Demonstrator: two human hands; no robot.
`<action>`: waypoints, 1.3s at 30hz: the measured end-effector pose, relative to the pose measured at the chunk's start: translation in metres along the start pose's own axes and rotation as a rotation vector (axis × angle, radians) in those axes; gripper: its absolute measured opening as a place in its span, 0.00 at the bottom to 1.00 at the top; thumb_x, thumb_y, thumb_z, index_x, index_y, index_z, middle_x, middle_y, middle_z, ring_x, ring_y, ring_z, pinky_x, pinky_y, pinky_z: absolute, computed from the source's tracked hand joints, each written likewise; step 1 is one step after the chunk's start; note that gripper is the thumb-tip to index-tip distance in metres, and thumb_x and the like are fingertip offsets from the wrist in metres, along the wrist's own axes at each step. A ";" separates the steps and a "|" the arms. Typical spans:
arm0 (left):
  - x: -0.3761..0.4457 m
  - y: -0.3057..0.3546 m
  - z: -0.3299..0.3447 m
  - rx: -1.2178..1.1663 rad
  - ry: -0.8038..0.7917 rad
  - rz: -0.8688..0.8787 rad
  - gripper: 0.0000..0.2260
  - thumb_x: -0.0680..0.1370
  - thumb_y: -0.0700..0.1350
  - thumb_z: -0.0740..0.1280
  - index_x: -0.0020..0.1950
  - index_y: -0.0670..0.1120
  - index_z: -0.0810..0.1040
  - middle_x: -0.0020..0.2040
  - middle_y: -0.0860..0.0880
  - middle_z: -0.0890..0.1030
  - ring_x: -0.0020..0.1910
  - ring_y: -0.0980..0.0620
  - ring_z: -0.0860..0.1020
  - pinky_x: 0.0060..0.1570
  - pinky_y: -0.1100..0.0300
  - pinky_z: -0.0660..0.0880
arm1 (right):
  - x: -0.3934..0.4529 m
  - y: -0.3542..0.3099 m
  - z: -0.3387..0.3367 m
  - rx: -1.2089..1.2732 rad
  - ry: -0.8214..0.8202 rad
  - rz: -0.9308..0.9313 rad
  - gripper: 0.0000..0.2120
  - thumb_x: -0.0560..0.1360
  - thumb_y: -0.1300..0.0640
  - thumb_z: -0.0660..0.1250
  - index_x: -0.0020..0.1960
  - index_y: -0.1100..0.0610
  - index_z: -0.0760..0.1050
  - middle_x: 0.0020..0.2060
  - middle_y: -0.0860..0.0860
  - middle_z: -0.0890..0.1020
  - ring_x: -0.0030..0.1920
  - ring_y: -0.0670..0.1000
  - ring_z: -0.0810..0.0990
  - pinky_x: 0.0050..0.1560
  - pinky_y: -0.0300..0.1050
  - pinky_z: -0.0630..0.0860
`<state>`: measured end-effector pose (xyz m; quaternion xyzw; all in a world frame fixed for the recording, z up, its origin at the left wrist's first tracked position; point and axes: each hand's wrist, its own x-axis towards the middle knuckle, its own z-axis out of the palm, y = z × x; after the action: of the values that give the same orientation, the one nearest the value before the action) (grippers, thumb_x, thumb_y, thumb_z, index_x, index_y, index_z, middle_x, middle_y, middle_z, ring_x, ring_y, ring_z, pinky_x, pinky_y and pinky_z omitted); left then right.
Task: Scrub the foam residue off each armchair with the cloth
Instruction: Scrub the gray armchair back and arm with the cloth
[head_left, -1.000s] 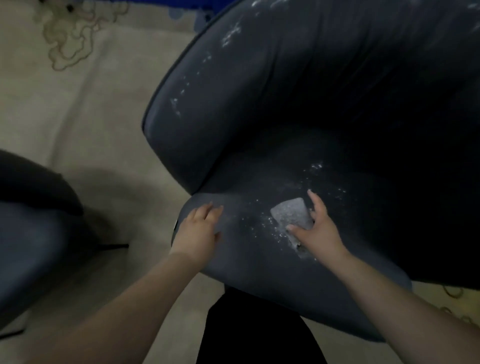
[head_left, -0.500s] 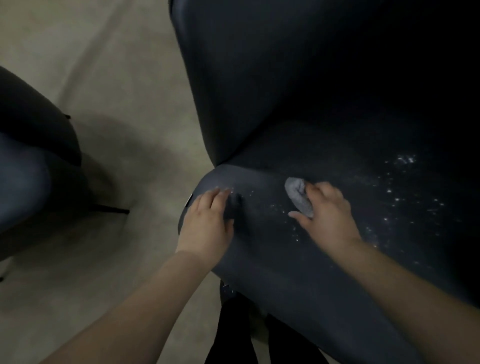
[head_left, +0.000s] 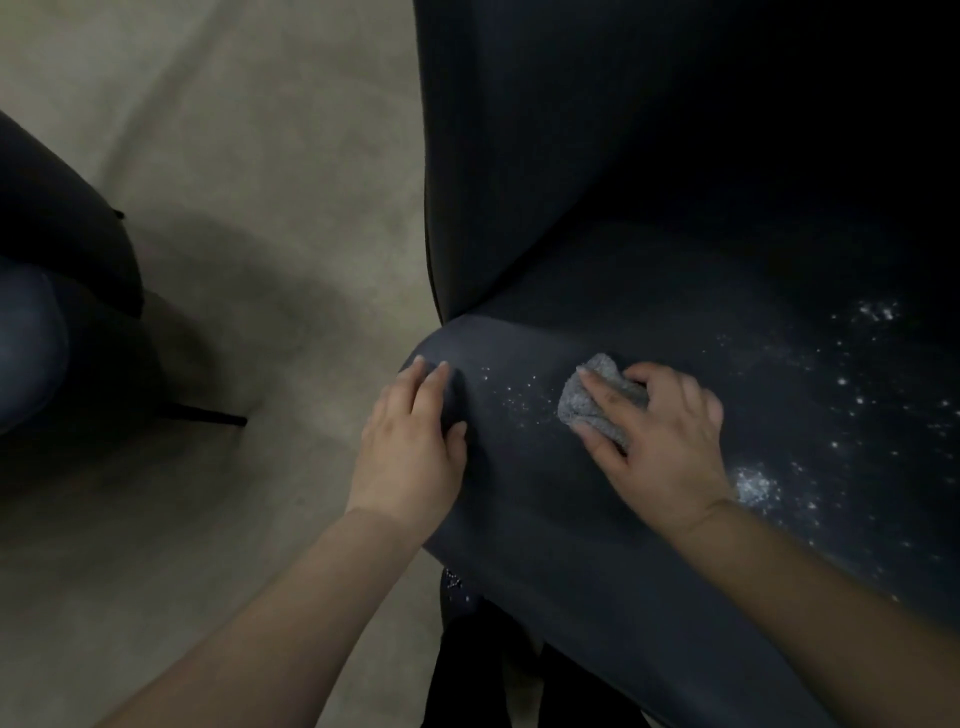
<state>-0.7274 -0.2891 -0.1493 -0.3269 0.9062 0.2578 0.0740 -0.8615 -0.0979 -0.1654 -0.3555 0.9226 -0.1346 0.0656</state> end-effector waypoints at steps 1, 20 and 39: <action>0.001 -0.002 0.000 0.003 0.002 0.002 0.26 0.78 0.48 0.64 0.76 0.50 0.61 0.76 0.48 0.60 0.74 0.49 0.59 0.72 0.55 0.56 | 0.002 -0.001 0.002 0.004 0.031 -0.015 0.21 0.74 0.40 0.63 0.64 0.46 0.77 0.52 0.55 0.74 0.52 0.57 0.73 0.55 0.55 0.64; -0.003 -0.016 0.018 0.024 -0.072 0.069 0.34 0.78 0.56 0.64 0.79 0.52 0.50 0.79 0.53 0.45 0.77 0.53 0.44 0.70 0.62 0.44 | 0.065 -0.045 0.023 0.253 0.015 0.004 0.24 0.72 0.49 0.71 0.67 0.49 0.74 0.59 0.58 0.71 0.58 0.59 0.70 0.61 0.60 0.68; -0.011 -0.019 0.016 0.059 -0.068 0.071 0.35 0.78 0.53 0.65 0.79 0.49 0.50 0.79 0.52 0.47 0.77 0.53 0.45 0.70 0.63 0.43 | 0.001 -0.024 0.019 0.254 -0.148 -0.377 0.24 0.68 0.55 0.75 0.63 0.44 0.76 0.53 0.54 0.76 0.49 0.57 0.74 0.52 0.50 0.66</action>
<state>-0.7073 -0.2872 -0.1672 -0.2832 0.9215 0.2442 0.1051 -0.8430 -0.1196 -0.1768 -0.5192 0.8084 -0.2329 0.1508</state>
